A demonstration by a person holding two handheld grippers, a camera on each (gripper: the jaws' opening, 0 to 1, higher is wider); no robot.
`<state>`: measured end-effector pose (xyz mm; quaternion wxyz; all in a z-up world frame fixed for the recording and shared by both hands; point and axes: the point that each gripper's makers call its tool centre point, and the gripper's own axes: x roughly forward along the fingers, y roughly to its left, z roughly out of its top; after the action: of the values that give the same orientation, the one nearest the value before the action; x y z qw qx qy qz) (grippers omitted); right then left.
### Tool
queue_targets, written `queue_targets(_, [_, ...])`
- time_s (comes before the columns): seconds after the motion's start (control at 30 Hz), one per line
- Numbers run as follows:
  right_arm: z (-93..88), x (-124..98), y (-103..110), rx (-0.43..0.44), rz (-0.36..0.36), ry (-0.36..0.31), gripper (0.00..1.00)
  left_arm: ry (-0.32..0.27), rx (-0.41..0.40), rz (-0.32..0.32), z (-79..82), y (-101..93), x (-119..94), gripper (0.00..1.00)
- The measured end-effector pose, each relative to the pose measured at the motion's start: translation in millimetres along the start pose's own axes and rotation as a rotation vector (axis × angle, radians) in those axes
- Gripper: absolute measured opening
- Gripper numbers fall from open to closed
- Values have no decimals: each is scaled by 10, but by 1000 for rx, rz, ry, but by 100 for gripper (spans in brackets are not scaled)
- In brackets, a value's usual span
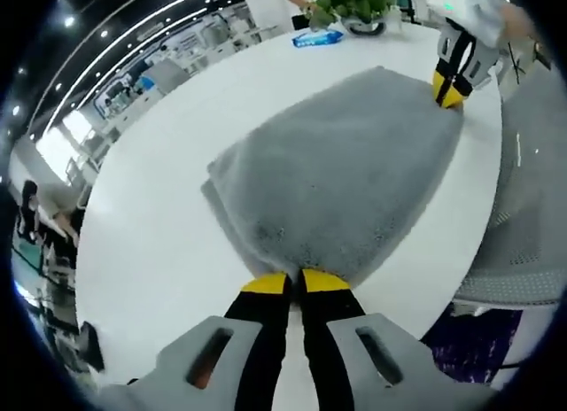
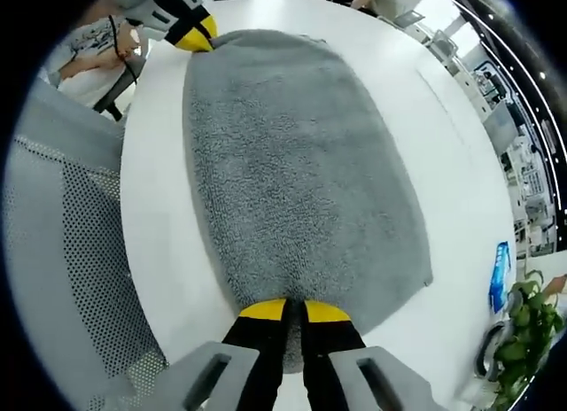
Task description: Open the folded towel by lifting each exposed corner and separating the folded layers until the towel lies flat within the target outline without major curled edges
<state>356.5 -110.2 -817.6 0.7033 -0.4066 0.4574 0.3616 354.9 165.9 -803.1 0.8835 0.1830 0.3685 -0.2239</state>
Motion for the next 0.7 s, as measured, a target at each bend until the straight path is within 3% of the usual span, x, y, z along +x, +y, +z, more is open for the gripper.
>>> queue_targets(0.07, [15, -43, -27, 39, 6, -61, 3, -23, -64, 2, 38, 45, -84, 10])
queue_targets(0.1, [33, -77, -56, 100, -6, -101, 3, -40, -94, 16, 72, 83, -120, 14])
queue_targets(0.2, [141, -299, -211, 230, -70, -253, 0, -152, -157, 49, 330, 202, -257, 18])
queue_targets(0.27, [188, -379, -280, 278, -97, -296, 2, -218, -171, 35, 524, 189, -271, 18])
queue_targets(0.33, [313, -357, -285, 264, -108, -329, 5, -205, -131, 1, 647, 114, -123, 17])
queue_targets(0.37, [411, -328, -293, 266, -115, -364, 6, -158, -70, -11, 669, 62, 31, 17])
queue_targets(0.47, [546, -163, -248, 276, -93, -352, 9, -44, 66, 29, 653, 53, 352, 15])
queue_targets(0.53, [444, 18, -58, 343, 16, -244, 7, 52, 130, 10, 523, 2, 511, 14])
queue_targets(0.57, [378, 85, -18, 330, 31, -205, 6, 73, 161, -2, 466, -20, 544, 13])
queue_targets(0.6, [370, 170, -60, 314, -9, -221, 6, 7, 188, -13, 554, -57, 540, 10])
queue_targets(0.63, [431, 113, -118, 329, -38, -262, 5, 23, 206, -10, 529, -52, 508, 10])
queue_targets(0.7, [420, 127, -120, 299, -52, -241, 5, 23, 289, -33, 503, -120, 494, 5])
